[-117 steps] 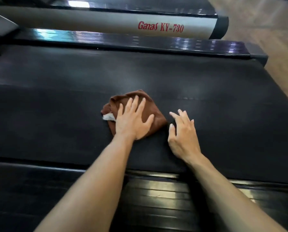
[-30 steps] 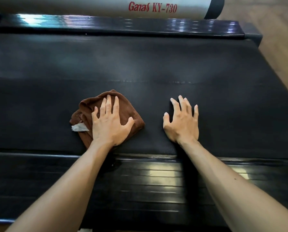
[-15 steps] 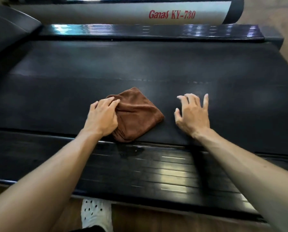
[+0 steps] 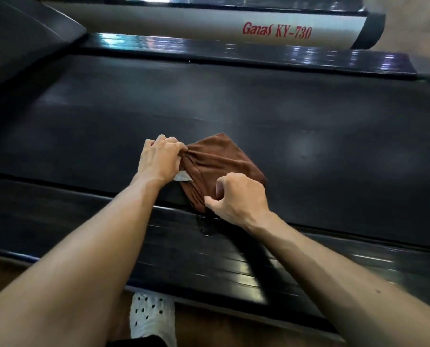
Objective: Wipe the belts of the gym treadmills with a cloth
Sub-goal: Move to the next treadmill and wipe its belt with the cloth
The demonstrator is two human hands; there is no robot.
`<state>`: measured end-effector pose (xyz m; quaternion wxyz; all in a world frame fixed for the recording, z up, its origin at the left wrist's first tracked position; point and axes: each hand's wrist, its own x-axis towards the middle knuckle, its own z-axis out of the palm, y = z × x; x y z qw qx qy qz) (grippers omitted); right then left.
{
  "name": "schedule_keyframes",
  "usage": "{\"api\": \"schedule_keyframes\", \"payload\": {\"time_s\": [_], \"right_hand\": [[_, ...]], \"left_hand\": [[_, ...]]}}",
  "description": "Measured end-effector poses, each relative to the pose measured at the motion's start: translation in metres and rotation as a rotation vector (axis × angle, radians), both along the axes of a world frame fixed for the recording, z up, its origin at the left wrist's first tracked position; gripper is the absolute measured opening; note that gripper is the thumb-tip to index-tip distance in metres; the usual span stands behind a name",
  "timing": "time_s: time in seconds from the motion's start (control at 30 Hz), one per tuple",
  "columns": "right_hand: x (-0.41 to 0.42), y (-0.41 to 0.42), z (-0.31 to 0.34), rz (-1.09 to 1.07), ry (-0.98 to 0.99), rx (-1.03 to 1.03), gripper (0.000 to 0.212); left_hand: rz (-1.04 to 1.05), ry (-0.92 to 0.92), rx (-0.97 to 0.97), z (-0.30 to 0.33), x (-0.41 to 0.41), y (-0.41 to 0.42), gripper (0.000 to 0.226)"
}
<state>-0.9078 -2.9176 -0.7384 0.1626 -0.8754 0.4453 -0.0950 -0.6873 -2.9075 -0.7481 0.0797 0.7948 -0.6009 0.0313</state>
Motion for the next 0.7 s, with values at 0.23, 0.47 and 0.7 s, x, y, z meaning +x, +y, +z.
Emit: {"api": "schedule_keyframes", "payload": {"time_s": [0.23,0.47,0.7], "right_hand": [[0.009,-0.004,0.010,0.016,0.121,0.057,0.028],[0.004,0.008,0.001,0.117,-0.034,0.067,0.021],[-0.006,0.009,0.003,0.245,-0.125,0.086,0.026]], "left_hand": [[0.147,0.388,-0.059,0.001,0.012,-0.001,0.035],[0.185,0.382,-0.064,0.010,0.004,-0.011,0.019],[0.269,0.430,-0.154,0.018,0.011,0.009,0.013]]}}
